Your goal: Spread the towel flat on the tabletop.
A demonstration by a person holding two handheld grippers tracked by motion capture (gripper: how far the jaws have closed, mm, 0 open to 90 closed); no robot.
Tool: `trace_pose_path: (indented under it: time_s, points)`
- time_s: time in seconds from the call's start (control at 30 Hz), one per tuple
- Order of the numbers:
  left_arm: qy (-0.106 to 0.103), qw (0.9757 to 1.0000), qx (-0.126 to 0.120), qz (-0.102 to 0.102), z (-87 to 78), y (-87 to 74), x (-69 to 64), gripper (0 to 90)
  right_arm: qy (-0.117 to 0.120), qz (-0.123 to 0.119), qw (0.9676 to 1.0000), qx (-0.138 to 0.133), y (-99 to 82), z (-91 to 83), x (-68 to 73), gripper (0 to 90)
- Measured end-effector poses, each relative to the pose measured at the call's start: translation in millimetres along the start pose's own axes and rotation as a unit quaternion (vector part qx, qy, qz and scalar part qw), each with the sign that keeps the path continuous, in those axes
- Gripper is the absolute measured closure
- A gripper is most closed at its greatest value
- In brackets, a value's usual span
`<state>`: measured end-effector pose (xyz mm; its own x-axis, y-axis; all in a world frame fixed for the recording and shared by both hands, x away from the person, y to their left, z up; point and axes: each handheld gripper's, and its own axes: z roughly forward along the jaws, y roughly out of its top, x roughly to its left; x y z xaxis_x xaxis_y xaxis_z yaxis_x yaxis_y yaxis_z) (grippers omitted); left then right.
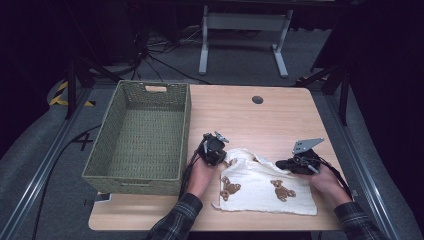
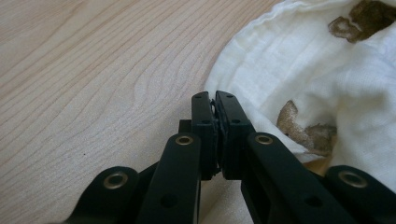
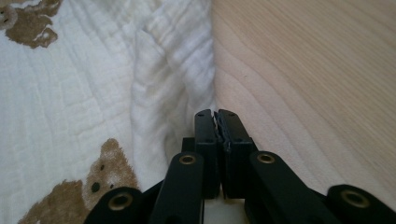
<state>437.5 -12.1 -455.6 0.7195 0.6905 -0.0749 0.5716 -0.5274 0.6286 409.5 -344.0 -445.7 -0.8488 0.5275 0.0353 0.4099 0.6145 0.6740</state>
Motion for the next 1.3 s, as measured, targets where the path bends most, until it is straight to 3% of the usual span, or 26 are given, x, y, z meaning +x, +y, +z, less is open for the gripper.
trace_pose_path:
  time_s: [0.2, 0.43, 0.77, 1.07, 1.3]
  points:
    - [-0.01, 0.9999, -0.004, -0.012, 0.9, 0.3, 1.4, 87.4, -0.02, 0.005, 0.9994, -0.027, 1.3, -14.3, -6.8, 88.5]
    - [-0.017, 0.9997, -0.015, -0.013, -1.8, 12.5, 1.8, 87.5, -0.041, 0.019, 0.9978, -0.049, 2.0, -29.1, -19.1, 88.1]
    - [-0.006, 0.9994, -0.025, -0.021, -0.6, 23.3, 6.9, 87.8, -0.062, 0.051, 0.9933, -0.083, -1.6, -45.2, -43.2, 89.5]
    - [0.005, 0.999, -0.039, -0.022, 2.7, 36.2, 14.5, 87.7, -0.089, 0.064, 0.9909, -0.079, -3.6, -41.3, -63.4, 89.6]
    - [0.031, 0.9979, -0.055, -0.012, 4.7, 61.6, 26.1, 87.7, -0.113, 0.081, 0.986, -0.092, -4.3, -42.5, -88.3, 89.7]
